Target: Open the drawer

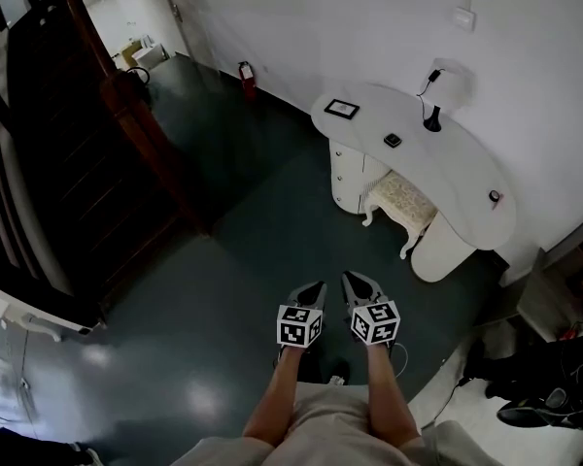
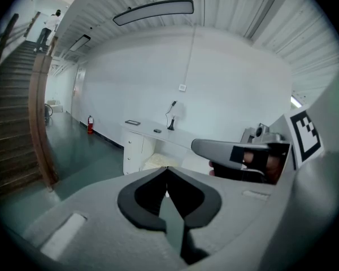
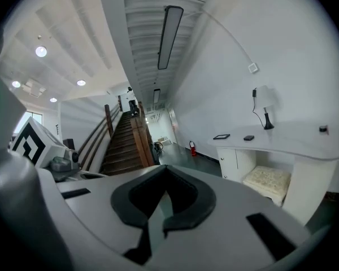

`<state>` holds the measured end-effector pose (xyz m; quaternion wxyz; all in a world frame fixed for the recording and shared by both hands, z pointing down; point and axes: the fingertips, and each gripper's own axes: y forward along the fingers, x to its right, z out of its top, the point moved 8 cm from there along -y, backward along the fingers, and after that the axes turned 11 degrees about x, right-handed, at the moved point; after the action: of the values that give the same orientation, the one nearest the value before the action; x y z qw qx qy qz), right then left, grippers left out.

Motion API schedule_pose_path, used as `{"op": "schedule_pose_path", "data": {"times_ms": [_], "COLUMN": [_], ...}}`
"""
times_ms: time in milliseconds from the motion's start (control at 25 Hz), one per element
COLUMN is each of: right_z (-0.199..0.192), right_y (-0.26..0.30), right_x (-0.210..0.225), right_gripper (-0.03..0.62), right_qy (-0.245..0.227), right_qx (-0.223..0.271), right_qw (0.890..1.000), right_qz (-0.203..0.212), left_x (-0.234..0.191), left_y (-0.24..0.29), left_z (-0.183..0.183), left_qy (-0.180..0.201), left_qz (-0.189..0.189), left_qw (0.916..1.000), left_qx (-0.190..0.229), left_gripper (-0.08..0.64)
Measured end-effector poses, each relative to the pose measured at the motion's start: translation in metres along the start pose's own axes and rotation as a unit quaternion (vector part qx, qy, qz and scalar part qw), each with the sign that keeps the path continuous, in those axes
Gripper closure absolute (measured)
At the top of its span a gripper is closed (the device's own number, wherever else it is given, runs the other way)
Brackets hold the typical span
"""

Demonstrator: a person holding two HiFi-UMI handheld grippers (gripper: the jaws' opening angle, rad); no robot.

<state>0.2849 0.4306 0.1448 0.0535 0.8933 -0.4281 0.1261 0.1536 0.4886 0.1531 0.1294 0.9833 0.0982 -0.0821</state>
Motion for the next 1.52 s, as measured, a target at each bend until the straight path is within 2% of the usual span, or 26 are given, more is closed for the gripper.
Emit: {"op": "schedule_pose_path", "data": {"times_ms": [120, 440, 560, 760, 960, 1160, 1320, 1400, 1520], "right_z": [-0.009, -0.019, -0.017, 0.004, 0.013, 0.006, -0.006, -0.009, -0.012], "right_y": [-0.002, 0.034, 0.053, 0.1, 0.141, 0.19, 0.214, 0.222, 0.232], "right_x": [0.01, 0.054, 0.061, 0.078, 0.093, 0.093, 0.099, 0.101, 0.101], "right_gripper": [0.577, 0.577, 0.577, 0.577, 0.577, 0.577, 0.577, 0.577, 0.577], "right_qy": [0.018, 0.011, 0.01, 0.0, 0.023, 0.052, 0.117, 0.111, 0.085], "right_qx": [-0.008, -0.054, -0.064, -0.062, -0.05, -0.05, -0.03, -0.038, -0.059], "right_qw": [1.0, 0.995, 0.993, 0.994, 0.991, 0.987, 0.975, 0.971, 0.969], "right_qz": [-0.025, -0.08, -0.095, -0.091, -0.12, -0.141, -0.185, -0.21, -0.223], "left_x": [-0.002, -0.031, -0.052, -0.088, -0.12, -0.168, -0.206, -0.223, -0.243], "left_y": [0.006, 0.062, 0.08, 0.123, 0.161, 0.184, 0.193, 0.197, 0.206], "left_z": [-0.005, 0.007, 0.022, 0.057, 0.089, 0.101, 0.095, 0.092, 0.087], "left_qy": [-0.007, -0.017, -0.024, -0.039, -0.05, -0.036, -0.044, -0.05, -0.069], "left_qz": [-0.006, -0.018, -0.024, -0.03, -0.051, -0.069, -0.081, -0.08, -0.074], "left_qw": [0.9999, 0.9997, 0.9994, 0.9987, 0.9971, 0.997, 0.9954, 0.9949, 0.9939], "left_qx": [-0.005, -0.006, -0.002, 0.013, 0.028, 0.005, -0.025, -0.035, -0.042], "left_gripper": [0.551, 0.551, 0.551, 0.551, 0.551, 0.551, 0.551, 0.551, 0.551]}}
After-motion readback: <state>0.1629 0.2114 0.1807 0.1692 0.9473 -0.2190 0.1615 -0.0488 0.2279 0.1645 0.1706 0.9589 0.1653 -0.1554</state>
